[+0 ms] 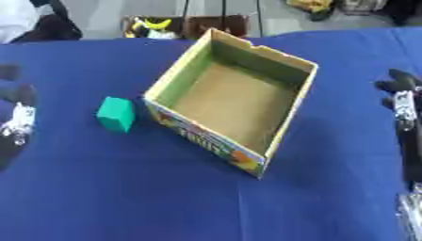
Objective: Pick up objects on the table and place them in the box.
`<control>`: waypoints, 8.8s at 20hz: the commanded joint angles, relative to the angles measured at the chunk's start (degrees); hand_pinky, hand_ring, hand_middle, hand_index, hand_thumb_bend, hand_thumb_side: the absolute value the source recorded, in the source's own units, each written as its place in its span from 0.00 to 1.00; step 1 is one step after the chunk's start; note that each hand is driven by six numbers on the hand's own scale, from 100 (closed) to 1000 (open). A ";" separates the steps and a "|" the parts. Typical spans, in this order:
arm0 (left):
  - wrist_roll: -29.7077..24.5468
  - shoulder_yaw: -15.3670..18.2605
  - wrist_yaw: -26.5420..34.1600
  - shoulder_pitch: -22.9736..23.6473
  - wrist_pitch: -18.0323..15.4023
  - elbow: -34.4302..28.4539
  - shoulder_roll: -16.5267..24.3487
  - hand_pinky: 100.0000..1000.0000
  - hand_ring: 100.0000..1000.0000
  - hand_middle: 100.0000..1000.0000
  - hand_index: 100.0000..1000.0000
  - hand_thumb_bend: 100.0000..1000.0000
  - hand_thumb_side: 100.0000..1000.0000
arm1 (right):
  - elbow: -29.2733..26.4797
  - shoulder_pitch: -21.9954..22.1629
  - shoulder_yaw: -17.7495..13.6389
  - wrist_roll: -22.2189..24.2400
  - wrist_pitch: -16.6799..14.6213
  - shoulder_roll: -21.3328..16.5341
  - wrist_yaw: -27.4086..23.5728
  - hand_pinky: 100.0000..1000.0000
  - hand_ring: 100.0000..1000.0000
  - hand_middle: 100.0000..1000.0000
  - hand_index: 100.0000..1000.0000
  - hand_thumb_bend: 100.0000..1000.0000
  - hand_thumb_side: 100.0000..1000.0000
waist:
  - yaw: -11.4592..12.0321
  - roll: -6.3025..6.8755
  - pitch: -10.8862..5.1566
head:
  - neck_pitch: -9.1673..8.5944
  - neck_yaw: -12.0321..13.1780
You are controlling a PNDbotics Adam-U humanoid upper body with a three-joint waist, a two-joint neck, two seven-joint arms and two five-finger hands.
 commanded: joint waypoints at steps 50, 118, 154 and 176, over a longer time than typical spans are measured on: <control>-40.21 -15.54 4.44 -25.87 -8.66 37.37 30.91 0.58 0.75 0.99 1.00 0.52 0.52 | -0.50 0.25 1.30 2.17 -0.38 -2.12 0.09 0.84 0.87 0.67 0.86 0.00 0.93 | -4.29 1.82 -2.82 | -0.18 1.18; -55.68 -20.60 8.88 -35.29 -7.61 45.30 28.92 0.13 0.44 0.60 0.85 0.00 0.51 | -0.79 0.03 1.67 2.36 -0.56 -2.39 -0.50 0.83 0.84 0.63 0.84 0.00 0.91 | -7.11 3.78 -2.00 | -0.81 3.56; -55.68 -13.74 2.80 -38.63 -3.28 25.70 29.28 0.02 0.42 0.72 0.80 0.00 0.44 | -0.53 0.47 1.50 2.11 -0.68 -2.44 -0.60 0.84 0.84 0.63 0.84 0.00 0.91 | -6.69 3.38 -2.89 | -0.42 3.30; -42.41 -16.67 2.34 -48.79 -3.61 34.92 11.71 0.00 0.32 0.67 0.77 0.00 0.42 | -0.66 -0.49 2.52 3.15 -0.93 -2.16 -0.92 0.84 0.84 0.63 0.84 0.00 0.91 | -10.06 4.62 -2.60 | -0.85 6.44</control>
